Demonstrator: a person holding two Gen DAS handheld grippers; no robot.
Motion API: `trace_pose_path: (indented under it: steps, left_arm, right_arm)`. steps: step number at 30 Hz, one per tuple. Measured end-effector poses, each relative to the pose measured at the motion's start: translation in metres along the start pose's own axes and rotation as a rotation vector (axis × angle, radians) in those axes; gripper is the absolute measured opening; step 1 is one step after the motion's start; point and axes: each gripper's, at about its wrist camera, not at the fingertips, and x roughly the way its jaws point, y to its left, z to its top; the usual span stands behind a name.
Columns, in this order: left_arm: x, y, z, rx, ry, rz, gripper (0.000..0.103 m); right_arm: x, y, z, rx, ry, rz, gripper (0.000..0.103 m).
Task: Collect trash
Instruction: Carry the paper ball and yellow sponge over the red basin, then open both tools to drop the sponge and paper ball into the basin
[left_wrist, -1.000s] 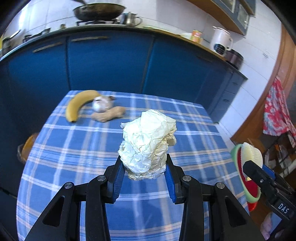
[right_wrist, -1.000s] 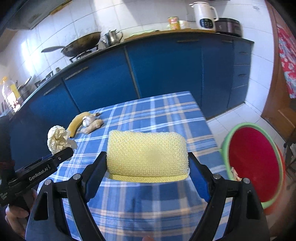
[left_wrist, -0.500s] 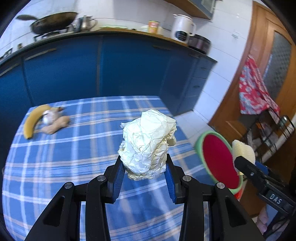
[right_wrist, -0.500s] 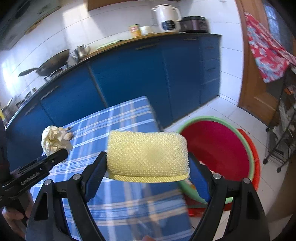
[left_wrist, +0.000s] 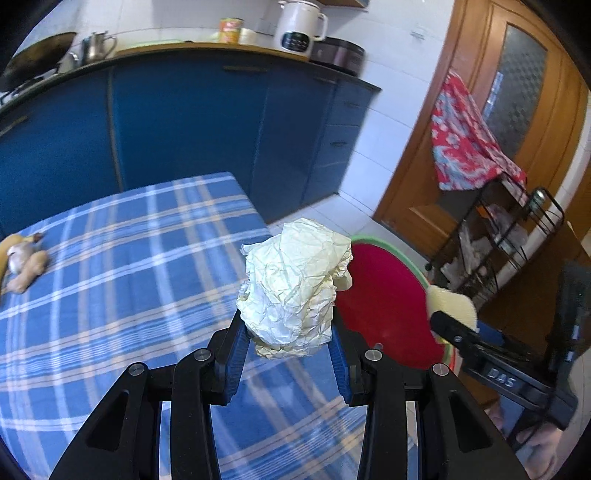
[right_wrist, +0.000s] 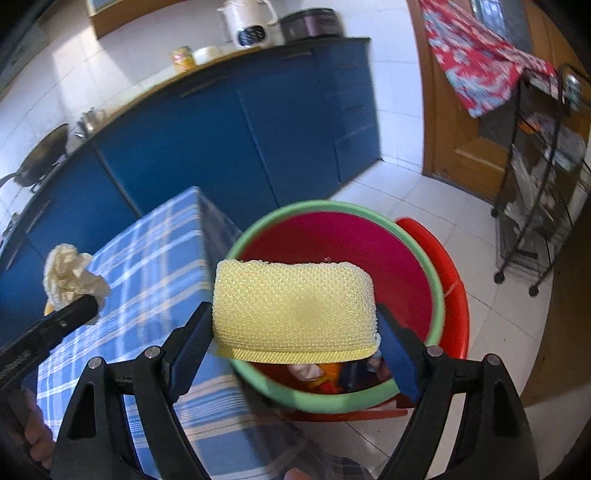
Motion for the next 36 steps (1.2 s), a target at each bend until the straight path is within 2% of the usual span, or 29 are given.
trace_pose_path:
  steps: [8,15,25,31,36]
  left_arm:
    - [0.028,-0.020,0.002,0.035,0.039,-0.024,0.041]
    - [0.045,-0.037,0.001,0.068,0.066,-0.044,0.041]
    - [0.076,-0.067,-0.004,0.124,0.128,-0.077,0.044]
    - [0.088,-0.076,-0.006,0.142,0.148,-0.071,0.061]
    - [0.087,-0.076,-0.006,0.141,0.145,-0.053,0.063]
  right_arm:
    - [0.026,-0.030,-0.001,0.059,0.047,-0.014,0.090]
    - [0.026,-0.043,0.001,0.090,0.026,-0.013,0.092]
    - [0.002,-0.067,0.003,0.141,-0.040,-0.020,0.092]
    - [-0.007,-0.075,0.002,0.148,-0.059,-0.024,0.092]
    - [-0.012,-0.076,0.001,0.146,-0.068,-0.024,0.092]
